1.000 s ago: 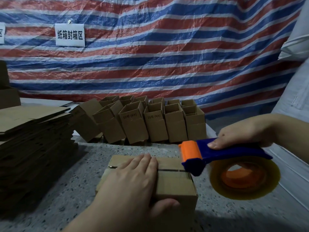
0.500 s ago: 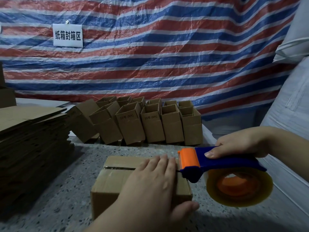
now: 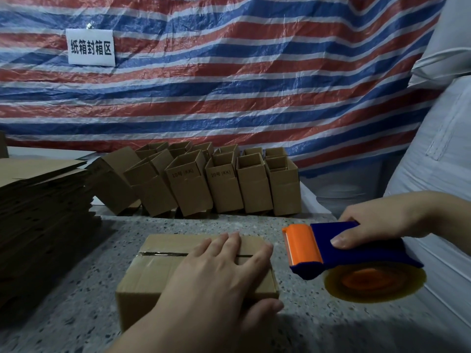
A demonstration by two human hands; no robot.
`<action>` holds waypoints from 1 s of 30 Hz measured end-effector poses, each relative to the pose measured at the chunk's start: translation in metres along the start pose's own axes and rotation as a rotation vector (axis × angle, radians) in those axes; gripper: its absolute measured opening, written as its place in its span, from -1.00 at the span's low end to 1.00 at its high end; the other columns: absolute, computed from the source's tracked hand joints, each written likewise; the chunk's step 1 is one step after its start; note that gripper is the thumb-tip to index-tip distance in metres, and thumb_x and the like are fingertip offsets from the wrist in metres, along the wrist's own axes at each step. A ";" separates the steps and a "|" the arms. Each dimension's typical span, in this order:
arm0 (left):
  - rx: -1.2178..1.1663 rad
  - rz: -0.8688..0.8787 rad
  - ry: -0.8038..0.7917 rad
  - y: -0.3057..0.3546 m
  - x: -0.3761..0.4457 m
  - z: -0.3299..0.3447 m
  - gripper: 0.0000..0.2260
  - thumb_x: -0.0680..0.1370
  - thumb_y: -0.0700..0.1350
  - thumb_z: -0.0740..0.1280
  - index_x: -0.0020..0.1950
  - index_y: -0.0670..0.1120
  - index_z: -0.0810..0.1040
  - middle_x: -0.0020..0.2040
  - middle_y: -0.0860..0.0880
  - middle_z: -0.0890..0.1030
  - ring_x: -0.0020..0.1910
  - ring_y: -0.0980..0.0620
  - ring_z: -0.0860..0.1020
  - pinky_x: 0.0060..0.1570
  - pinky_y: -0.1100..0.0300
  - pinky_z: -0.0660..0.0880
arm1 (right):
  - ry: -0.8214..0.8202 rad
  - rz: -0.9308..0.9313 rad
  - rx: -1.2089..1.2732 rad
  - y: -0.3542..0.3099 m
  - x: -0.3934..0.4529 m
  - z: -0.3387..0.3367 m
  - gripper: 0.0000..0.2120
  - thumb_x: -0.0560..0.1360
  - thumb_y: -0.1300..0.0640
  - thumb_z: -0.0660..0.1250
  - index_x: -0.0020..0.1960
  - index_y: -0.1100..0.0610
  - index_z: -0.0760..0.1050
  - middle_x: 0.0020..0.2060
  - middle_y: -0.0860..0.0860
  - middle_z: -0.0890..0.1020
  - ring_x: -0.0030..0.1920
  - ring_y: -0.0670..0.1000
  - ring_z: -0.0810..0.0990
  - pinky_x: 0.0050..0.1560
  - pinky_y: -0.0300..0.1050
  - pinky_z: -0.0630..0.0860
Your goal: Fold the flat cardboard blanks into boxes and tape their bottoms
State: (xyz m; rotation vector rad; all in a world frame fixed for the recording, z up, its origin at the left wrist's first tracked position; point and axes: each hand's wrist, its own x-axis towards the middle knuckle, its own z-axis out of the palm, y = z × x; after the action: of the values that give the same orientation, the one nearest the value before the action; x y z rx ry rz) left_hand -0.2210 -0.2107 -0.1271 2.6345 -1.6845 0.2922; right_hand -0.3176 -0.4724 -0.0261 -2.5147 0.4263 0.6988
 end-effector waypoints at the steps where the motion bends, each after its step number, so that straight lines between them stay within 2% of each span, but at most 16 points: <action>1: 0.000 0.002 -0.001 0.000 0.000 0.000 -0.27 0.32 0.52 -0.29 0.39 0.35 -0.52 0.62 -0.09 -0.17 0.60 -0.08 -0.12 0.36 0.11 -0.27 | 0.021 0.009 -0.019 0.000 -0.001 0.001 -0.47 0.40 -0.41 0.32 -0.04 0.07 0.59 -0.22 -0.05 0.69 -0.23 -0.08 0.65 -0.13 -0.27 0.51; 5: 0.024 0.001 -0.012 -0.001 0.000 0.001 -0.25 0.28 0.53 -0.36 0.40 0.34 -0.49 0.62 -0.10 -0.16 0.60 -0.08 -0.11 0.35 0.10 -0.29 | 0.053 0.001 -0.059 0.004 -0.007 0.001 -0.39 0.36 -0.41 0.30 0.05 0.11 0.58 -0.12 0.00 0.72 -0.17 -0.06 0.67 -0.12 -0.29 0.53; 8: 0.019 -0.004 -0.040 -0.001 0.000 -0.001 -0.25 0.28 0.54 -0.35 0.39 0.35 -0.50 0.62 -0.10 -0.18 0.60 -0.08 -0.12 0.35 0.08 -0.32 | 0.069 0.021 -0.084 0.007 -0.012 0.003 -0.39 0.35 -0.42 0.29 0.05 0.08 0.58 -0.08 0.03 0.72 -0.17 -0.06 0.67 -0.11 -0.26 0.52; 13: 0.016 0.003 -0.031 -0.001 0.000 0.000 -0.24 0.25 0.53 -0.40 0.39 0.33 -0.49 0.62 -0.09 -0.15 0.60 -0.08 -0.10 0.37 0.10 -0.28 | 0.084 0.049 -0.133 0.002 -0.017 0.000 -0.41 0.36 -0.46 0.29 -0.02 0.05 0.60 -0.19 -0.04 0.70 -0.23 -0.09 0.63 -0.16 -0.27 0.49; 18: 0.025 0.000 -0.009 0.001 -0.002 0.000 -0.23 0.21 0.49 -0.43 0.40 0.31 -0.46 0.63 -0.10 -0.14 0.60 -0.07 -0.10 0.35 0.13 -0.26 | 0.076 0.089 -0.168 -0.003 -0.020 -0.002 -0.40 0.35 -0.41 0.28 0.07 0.08 0.60 -0.09 0.02 0.72 -0.17 -0.07 0.66 -0.11 -0.26 0.52; 25: 0.010 0.001 0.038 0.002 -0.003 -0.001 -0.24 0.24 0.49 -0.43 0.42 0.29 -0.42 0.63 -0.12 -0.09 0.60 -0.08 -0.05 0.42 0.10 -0.19 | 0.045 0.114 -0.207 -0.011 -0.023 -0.006 -0.48 0.34 -0.39 0.28 0.00 0.03 0.59 -0.18 -0.07 0.71 -0.21 -0.11 0.66 -0.15 -0.29 0.51; 26: -0.003 -0.010 0.034 0.002 -0.005 -0.002 -0.24 0.26 0.49 -0.42 0.44 0.30 -0.39 0.62 -0.13 -0.05 0.60 -0.09 -0.01 0.43 0.09 -0.15 | 0.044 0.109 -0.194 -0.009 -0.023 -0.005 -0.47 0.35 -0.40 0.29 0.00 0.04 0.59 -0.17 -0.06 0.70 -0.20 -0.10 0.65 -0.14 -0.27 0.50; 27: 0.001 0.001 0.059 0.001 -0.006 0.000 -0.25 0.30 0.49 -0.38 0.48 0.34 -0.28 0.61 -0.16 0.05 0.58 -0.13 0.10 0.44 0.05 -0.07 | 0.044 0.099 -0.177 -0.007 -0.023 -0.004 -0.44 0.38 -0.41 0.30 0.01 0.06 0.59 -0.17 -0.04 0.70 -0.20 -0.08 0.65 -0.13 -0.26 0.50; 29: 0.061 -0.031 0.072 0.000 -0.006 -0.006 -0.33 0.44 0.46 -0.22 0.50 0.34 0.22 0.43 -0.21 0.45 0.37 -0.16 0.49 0.34 -0.02 0.32 | 0.053 0.071 -0.143 -0.001 -0.023 -0.001 -0.38 0.40 -0.45 0.31 0.01 0.12 0.59 -0.16 0.00 0.69 -0.20 -0.04 0.63 -0.12 -0.24 0.49; 30: 0.079 -0.060 0.114 0.001 -0.004 -0.010 -0.36 0.47 0.45 -0.18 0.46 0.32 0.33 0.35 -0.19 0.54 0.29 -0.15 0.56 0.27 -0.02 0.43 | 0.060 0.057 -0.128 0.002 -0.023 0.000 -0.38 0.37 -0.43 0.31 0.01 0.13 0.59 -0.16 0.03 0.69 -0.20 -0.04 0.63 -0.12 -0.23 0.49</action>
State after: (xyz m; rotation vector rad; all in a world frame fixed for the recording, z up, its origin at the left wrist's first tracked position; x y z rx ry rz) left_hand -0.2255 -0.2068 -0.1180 2.6605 -1.5888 0.5073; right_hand -0.3369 -0.4703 -0.0142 -2.6591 0.4908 0.6941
